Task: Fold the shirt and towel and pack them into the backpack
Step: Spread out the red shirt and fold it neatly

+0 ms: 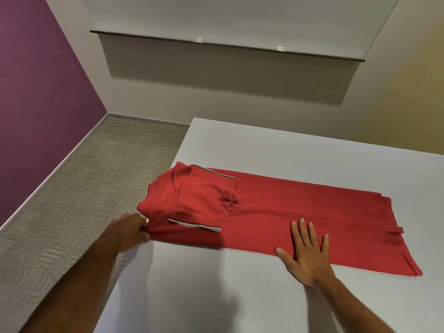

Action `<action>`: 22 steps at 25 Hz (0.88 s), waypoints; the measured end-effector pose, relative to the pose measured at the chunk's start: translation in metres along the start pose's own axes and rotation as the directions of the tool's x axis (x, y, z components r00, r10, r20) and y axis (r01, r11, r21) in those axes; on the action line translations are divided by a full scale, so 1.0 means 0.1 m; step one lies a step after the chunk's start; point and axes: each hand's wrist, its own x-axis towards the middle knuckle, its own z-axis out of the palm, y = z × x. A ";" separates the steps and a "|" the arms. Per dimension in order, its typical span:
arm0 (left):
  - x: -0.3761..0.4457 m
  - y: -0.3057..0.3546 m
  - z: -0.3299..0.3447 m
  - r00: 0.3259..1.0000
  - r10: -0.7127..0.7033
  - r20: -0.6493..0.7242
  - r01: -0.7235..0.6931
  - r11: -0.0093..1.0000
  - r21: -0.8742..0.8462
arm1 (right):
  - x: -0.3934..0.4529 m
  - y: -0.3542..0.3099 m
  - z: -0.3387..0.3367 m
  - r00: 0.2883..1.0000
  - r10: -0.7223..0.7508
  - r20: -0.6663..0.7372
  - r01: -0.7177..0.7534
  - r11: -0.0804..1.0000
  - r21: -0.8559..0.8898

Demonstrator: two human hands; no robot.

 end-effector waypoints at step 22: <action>0.48 2.52 0.74 0.907 0.337 -0.252 -0.274 0.927 0.255 | 0.32 1.20 -0.29 0.995 0.100 -0.014 -0.100 0.994 -0.051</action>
